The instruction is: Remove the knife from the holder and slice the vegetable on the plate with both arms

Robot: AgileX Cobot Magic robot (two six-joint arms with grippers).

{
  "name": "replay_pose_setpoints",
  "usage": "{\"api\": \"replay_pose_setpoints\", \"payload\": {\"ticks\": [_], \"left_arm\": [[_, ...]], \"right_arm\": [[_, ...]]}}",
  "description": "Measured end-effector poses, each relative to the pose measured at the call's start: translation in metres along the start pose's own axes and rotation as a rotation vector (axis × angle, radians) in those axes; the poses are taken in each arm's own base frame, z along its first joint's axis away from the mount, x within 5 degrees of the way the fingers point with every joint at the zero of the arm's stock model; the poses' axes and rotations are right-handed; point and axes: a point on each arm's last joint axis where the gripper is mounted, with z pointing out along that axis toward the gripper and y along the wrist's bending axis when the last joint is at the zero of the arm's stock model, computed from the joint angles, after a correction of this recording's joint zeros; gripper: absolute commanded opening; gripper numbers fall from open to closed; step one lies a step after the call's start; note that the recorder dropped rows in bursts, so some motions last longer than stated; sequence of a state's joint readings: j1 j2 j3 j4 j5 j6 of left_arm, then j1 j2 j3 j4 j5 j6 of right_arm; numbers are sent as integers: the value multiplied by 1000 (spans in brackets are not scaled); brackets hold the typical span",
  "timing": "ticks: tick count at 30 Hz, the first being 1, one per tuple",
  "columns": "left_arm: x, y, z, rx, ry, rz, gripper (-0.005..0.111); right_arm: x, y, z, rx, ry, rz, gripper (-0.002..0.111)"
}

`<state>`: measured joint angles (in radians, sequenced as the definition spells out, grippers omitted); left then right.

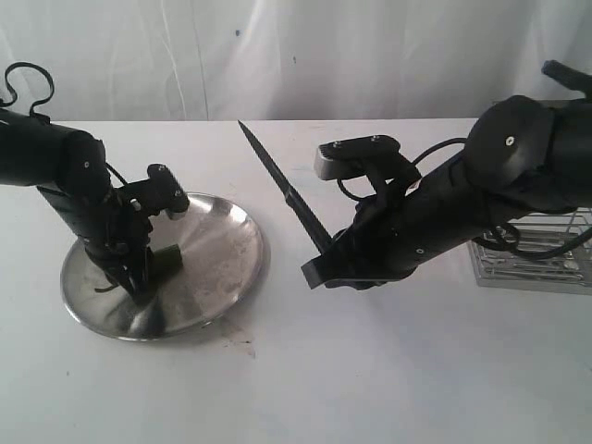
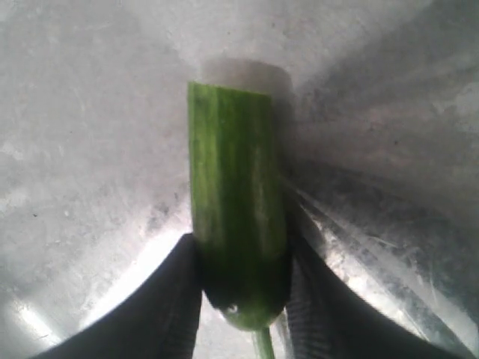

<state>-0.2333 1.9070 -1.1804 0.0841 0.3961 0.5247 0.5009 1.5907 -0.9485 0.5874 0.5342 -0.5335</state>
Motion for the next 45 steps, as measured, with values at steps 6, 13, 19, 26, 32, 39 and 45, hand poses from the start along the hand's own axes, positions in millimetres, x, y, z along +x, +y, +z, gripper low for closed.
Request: {"api": "replay_pose_setpoints", "payload": {"ticks": [6,13,19,26,32,39,45], "left_arm": [[0,0,0,5,-4,-14,52],[-2,1,-10,-2,-19,-65,72],[-14,10,-64,-61,-115,-149,44],[-6,12,-118,-138,-131,-171,0],[11,34,-113,-161,-305,-437,0],[27,43,-106,59,-639,-599,0],[17,41,-126,224,-950,-498,0]], "right_arm": [[0,0,0,0,0,0,0],[0,0,0,0,0,0,0],[0,0,0,0,0,0,0],[1,6,2,-10,6,-71,0],[-6,40,17,-72,62,-50,0],[-45,59,55,23,259,-27,0],[-65,76,69,14,307,-51,0]]}}
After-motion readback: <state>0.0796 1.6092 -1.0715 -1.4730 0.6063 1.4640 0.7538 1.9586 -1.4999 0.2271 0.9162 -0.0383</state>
